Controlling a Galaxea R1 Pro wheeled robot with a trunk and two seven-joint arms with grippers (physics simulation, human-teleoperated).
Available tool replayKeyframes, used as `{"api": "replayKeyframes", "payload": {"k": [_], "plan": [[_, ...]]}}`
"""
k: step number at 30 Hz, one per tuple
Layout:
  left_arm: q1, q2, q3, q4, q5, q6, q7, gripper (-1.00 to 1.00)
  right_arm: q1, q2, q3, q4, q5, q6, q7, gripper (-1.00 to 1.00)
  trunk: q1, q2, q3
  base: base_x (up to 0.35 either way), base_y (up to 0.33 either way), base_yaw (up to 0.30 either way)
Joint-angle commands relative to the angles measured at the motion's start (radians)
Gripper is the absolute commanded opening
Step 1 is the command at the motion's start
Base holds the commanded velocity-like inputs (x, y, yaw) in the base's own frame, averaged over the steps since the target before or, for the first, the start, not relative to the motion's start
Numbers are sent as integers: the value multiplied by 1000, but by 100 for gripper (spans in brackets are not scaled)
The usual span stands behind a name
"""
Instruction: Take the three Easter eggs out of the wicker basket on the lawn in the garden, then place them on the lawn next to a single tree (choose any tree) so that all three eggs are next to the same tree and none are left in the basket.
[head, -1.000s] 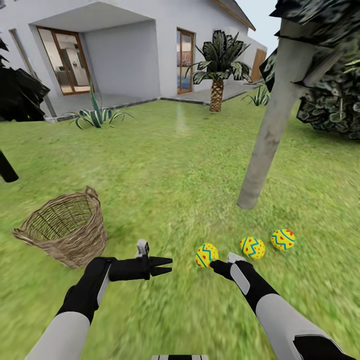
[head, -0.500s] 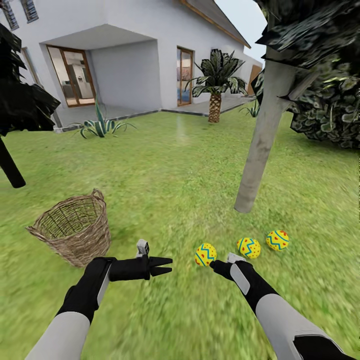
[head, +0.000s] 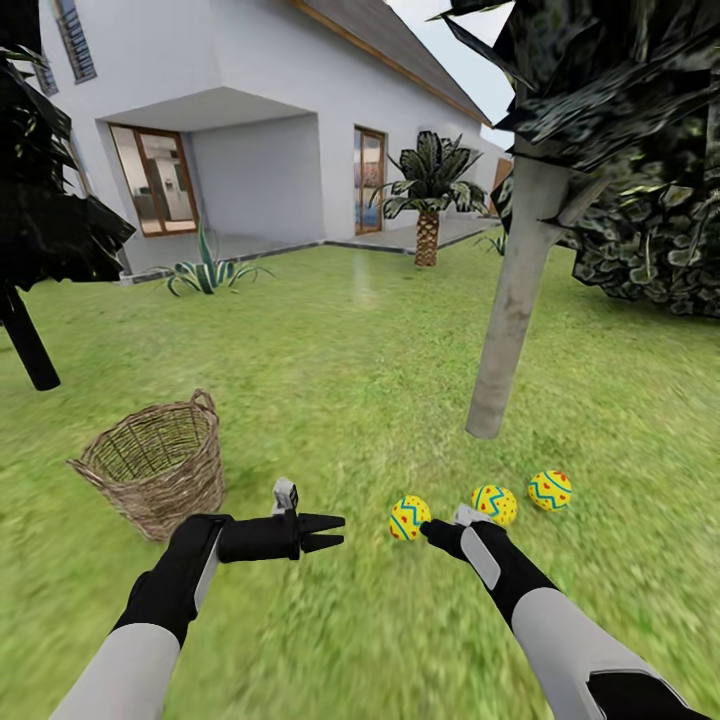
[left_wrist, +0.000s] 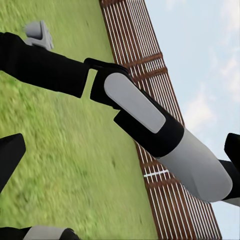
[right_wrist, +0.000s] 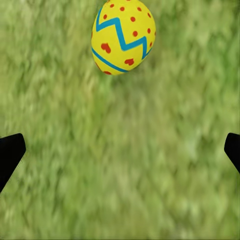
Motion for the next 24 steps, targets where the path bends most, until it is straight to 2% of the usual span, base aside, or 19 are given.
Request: {"api": "replayKeyframes", "payload": {"k": [1,24], "plan": [[0,-1,4,-1,-11,10,-8,100,0,0,1,-3,-10,4,-8,100,-1,0,3,0,0,0],[0,-1,5,1,-9,11,20,100,0,-1,-18,-3,-10,4,-7,100,-11,5,92,0,0,0]]}}
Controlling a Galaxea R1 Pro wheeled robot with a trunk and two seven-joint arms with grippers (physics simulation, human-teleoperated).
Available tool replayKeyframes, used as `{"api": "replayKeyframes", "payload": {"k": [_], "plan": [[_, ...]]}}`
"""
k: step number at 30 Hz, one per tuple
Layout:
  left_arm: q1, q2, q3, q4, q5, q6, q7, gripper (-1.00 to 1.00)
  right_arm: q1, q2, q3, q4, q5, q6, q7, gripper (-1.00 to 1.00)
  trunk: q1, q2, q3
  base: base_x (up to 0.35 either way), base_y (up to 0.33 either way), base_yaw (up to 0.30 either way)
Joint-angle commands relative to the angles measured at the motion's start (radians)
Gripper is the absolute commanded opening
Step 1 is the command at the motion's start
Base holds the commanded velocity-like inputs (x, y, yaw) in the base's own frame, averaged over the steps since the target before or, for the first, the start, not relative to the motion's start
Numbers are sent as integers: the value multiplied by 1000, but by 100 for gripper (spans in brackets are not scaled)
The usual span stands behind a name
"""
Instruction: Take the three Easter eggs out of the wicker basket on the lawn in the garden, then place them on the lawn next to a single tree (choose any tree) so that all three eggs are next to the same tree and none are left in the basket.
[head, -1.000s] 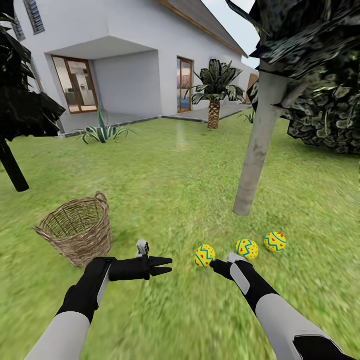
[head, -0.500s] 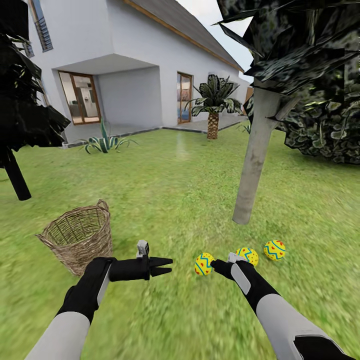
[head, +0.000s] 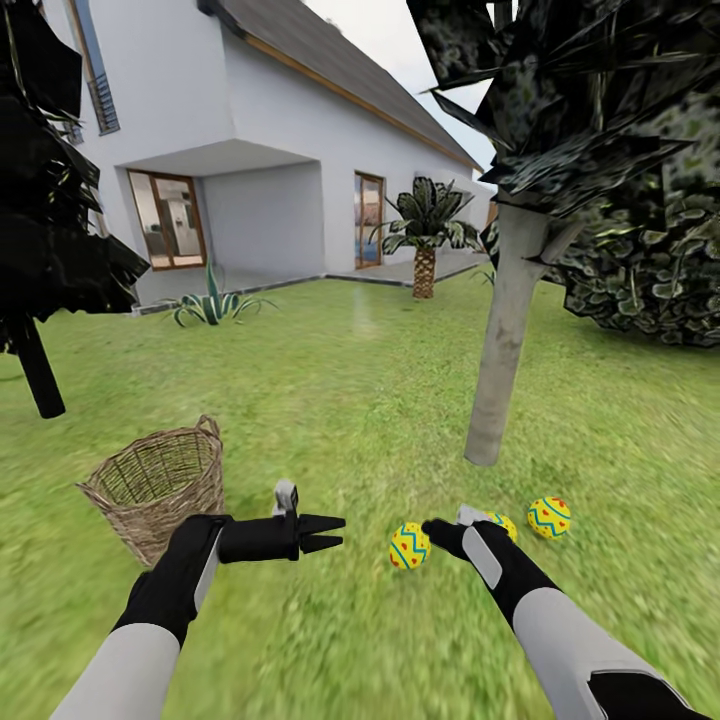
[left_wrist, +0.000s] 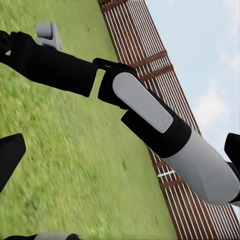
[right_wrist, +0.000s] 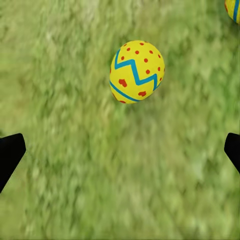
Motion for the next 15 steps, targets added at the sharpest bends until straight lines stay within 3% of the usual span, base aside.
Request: {"api": "replayKeyframes", "payload": {"k": [1,12,15], "plan": [[-1,-1,4,-1,-11,10,-8,100,0,0,-1,-2,-10,4,-7,100,-1,0,3,0,0,0],[-1,-2,5,-1,-10,12,40,100,0,1,-1,-2,-9,3,-7,100,-6,2,45,-5,0,0],[-1,-2,5,-1,-9,12,43,100,0,1,-1,-2,-9,3,-7,100,-7,3,57,-170,0,0]]}}
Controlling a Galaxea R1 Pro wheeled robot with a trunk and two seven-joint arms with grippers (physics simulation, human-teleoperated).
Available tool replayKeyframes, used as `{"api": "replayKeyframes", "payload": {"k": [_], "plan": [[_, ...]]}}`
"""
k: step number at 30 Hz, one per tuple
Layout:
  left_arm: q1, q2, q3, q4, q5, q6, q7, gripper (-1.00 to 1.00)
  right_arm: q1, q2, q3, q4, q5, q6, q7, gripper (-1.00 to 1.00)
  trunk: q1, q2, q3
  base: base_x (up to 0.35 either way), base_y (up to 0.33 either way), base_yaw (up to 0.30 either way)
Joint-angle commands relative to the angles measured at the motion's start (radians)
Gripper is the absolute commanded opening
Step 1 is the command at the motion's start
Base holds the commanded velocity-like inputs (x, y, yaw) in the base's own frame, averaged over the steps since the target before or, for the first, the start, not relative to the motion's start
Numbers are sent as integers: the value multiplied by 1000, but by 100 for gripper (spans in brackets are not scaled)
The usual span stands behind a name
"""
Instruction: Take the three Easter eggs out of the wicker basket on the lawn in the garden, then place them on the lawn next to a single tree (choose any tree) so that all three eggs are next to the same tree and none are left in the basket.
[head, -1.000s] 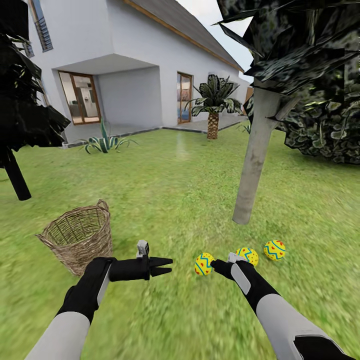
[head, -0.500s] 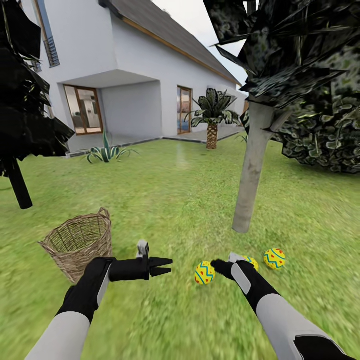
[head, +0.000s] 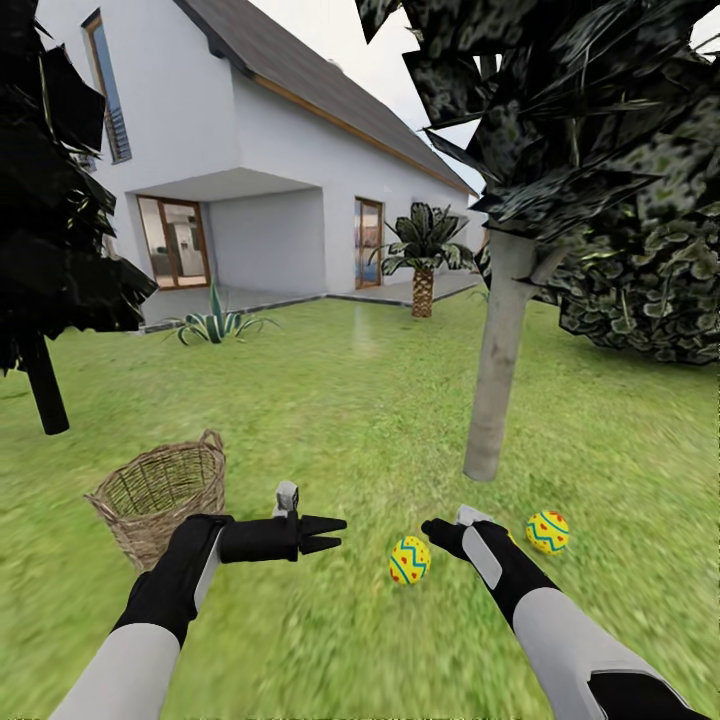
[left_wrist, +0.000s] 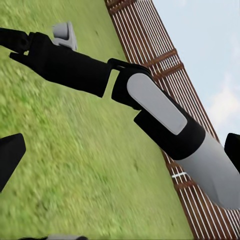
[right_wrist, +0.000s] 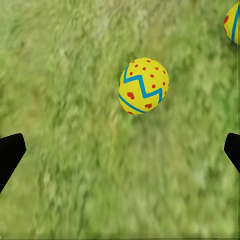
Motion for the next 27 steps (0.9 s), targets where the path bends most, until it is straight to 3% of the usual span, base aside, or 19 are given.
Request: {"api": "replayKeyframes", "payload": {"k": [1,10,15,18,20,21,23,26,27], "plan": [[0,-1,4,-1,-11,10,-8,100,0,0,-1,-2,-9,4,-7,100,-1,0,3,-253,0,0],[-2,8,10,-1,-11,12,-6,100,1,-7,-14,-3,-10,8,-8,100,-5,2,38,-83,0,0],[-3,28,11,3,-12,10,21,100,0,-28,-29,-3,-9,12,-10,100,-24,37,53,-4,0,0],[-3,35,11,5,-12,10,106,100,-1,-69,-31,0,-10,11,-9,100,-36,58,63,0,0,0],[-2,45,12,6,-12,10,202,100,-2,-106,-32,1,-10,12,-9,100,-43,72,69,0,0,0],[-2,50,12,6,-12,10,228,100,-2,-113,-33,1,-10,12,-8,100,-47,79,72,0,0,0],[-1,69,12,9,-11,10,338,100,-1,-131,-33,3,-11,10,-9,100,-55,93,78,0,0,0],[1,85,11,59,-9,-1,506,100,31,-141,-34,4,-9,5,-8,100,-66,114,88,0,0,0],[1,86,11,73,-8,-9,533,100,42,-142,-35,4,-9,4,-8,100,-70,121,91,0,0,0]]}}
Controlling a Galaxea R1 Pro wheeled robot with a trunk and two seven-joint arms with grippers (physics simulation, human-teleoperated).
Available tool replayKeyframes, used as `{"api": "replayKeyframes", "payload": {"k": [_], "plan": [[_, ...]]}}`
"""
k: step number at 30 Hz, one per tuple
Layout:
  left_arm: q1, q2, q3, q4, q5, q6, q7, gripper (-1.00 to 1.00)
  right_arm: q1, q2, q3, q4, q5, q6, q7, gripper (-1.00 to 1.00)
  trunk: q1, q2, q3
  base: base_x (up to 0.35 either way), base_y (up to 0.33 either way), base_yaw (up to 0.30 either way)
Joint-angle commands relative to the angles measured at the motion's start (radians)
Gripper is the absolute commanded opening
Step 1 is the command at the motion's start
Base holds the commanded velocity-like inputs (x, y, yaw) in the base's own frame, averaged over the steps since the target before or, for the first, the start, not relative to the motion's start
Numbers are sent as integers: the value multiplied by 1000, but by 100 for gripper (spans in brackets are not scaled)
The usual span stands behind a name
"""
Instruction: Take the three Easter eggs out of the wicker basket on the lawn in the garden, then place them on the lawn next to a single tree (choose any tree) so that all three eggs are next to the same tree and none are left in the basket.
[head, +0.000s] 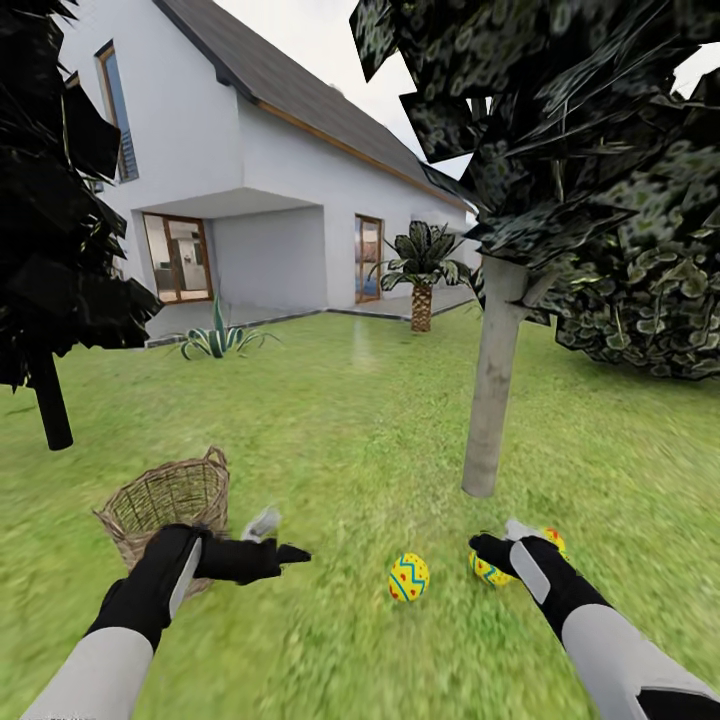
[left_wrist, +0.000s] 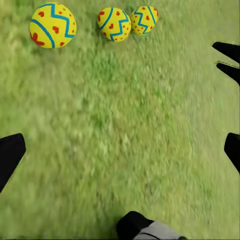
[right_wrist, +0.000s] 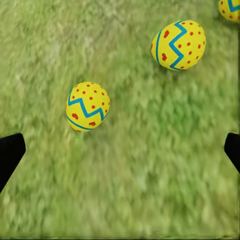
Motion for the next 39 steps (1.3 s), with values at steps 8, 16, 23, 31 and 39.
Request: {"api": "replayKeyframes", "payload": {"k": [8,16,23,31,39], "plan": [[0,-4,35,284,0,-317,386,100,123,-3,-11,-6,-9,-3,-7,100,-31,56,24,0,0,0],[0,-14,129,487,3,-612,676,100,198,-17,-8,-5,1,-39,-6,100,-62,112,49,0,0,0],[1,-15,134,577,2,-742,755,100,226,-15,-3,-1,2,-98,-11,100,-89,161,71,0,0,0],[27,-5,147,591,2,-754,756,100,262,-13,-2,0,0,-156,-14,100,-119,217,96,0,0,0],[63,-8,148,591,3,-756,754,100,273,-9,-2,67,1,-275,-15,100,-150,273,120,0,0,0]]}}
